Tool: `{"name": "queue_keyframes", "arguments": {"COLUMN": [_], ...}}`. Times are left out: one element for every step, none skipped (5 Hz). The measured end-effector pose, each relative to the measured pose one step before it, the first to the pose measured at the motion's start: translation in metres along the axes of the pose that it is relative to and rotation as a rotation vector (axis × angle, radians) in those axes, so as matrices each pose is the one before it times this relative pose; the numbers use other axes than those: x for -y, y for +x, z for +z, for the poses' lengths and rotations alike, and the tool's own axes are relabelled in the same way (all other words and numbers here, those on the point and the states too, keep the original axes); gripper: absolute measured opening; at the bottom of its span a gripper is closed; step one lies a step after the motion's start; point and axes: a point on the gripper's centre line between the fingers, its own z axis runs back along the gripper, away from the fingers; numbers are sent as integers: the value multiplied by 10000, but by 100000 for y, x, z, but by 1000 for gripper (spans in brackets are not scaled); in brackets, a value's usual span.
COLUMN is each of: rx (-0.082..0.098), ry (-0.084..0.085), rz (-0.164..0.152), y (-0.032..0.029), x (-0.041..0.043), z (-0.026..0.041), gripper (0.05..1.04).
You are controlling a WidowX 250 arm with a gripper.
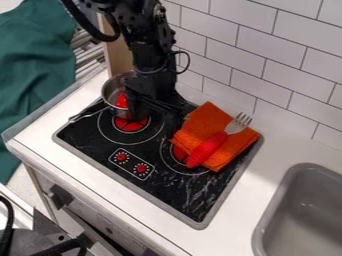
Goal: Take the red object out of the pot and put it on the left burner
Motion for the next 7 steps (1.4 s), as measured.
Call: {"name": "queue_keyframes", "arguments": {"rx": [-345, 266, 329, 28, -239, -232, -81], "ry": [-71, 87, -39, -100, 209, 148, 99], "rz": [42, 20, 257, 442, 406, 568, 310], "y": [-679, 1450, 2096, 1842, 1198, 561, 199], "x": [113, -602, -1233, -1621, -1956, -2303, -2250], "z": [-674, 890, 808, -538, -686, -677, -564], "gripper": [1001, 1001, 1001, 1001, 1001, 1001, 1001]}}
